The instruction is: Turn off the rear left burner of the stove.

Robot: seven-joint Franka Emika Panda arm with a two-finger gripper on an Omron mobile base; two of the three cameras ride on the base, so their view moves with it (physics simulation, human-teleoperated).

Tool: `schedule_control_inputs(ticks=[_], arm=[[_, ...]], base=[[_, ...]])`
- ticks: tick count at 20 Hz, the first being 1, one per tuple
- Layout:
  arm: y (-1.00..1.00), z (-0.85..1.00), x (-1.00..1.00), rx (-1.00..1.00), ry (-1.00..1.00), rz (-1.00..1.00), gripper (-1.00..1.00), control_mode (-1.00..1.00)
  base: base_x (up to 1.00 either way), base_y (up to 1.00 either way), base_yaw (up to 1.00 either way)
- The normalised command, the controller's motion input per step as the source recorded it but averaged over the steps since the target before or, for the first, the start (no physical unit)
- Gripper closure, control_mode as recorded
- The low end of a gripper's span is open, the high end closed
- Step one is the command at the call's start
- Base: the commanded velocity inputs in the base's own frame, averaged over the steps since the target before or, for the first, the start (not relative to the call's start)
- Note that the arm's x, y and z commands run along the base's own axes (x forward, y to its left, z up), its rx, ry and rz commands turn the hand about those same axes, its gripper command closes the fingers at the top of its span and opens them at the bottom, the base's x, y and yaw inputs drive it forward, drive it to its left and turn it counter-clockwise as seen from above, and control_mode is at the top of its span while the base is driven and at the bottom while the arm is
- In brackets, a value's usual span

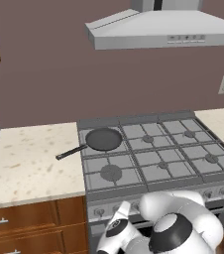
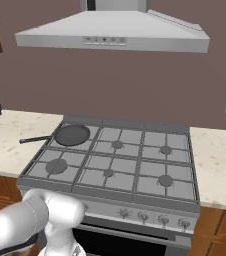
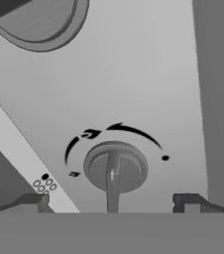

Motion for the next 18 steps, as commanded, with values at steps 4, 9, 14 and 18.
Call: schedule_control_inputs(ticks=[4,9,14,18], arm=[[0.26,-0.06,0.22,0.0,0.0,0.01,-1.0,-1.0],[0.31,-0.05,0.26,0.0,0.0,0.02,-1.0,-1.0],[0.11,-0.11,0.29,0.0,0.0,0.03,-1.0,-1.0],[0.23,-0.14,0.12,0.0,0.0,0.04,-1.0,-1.0]], base=[[0.0,0.0,0.0],[0.0,0.0,0.0],[0.0,0.0,0.0],[0.0,0.0,0.0]])
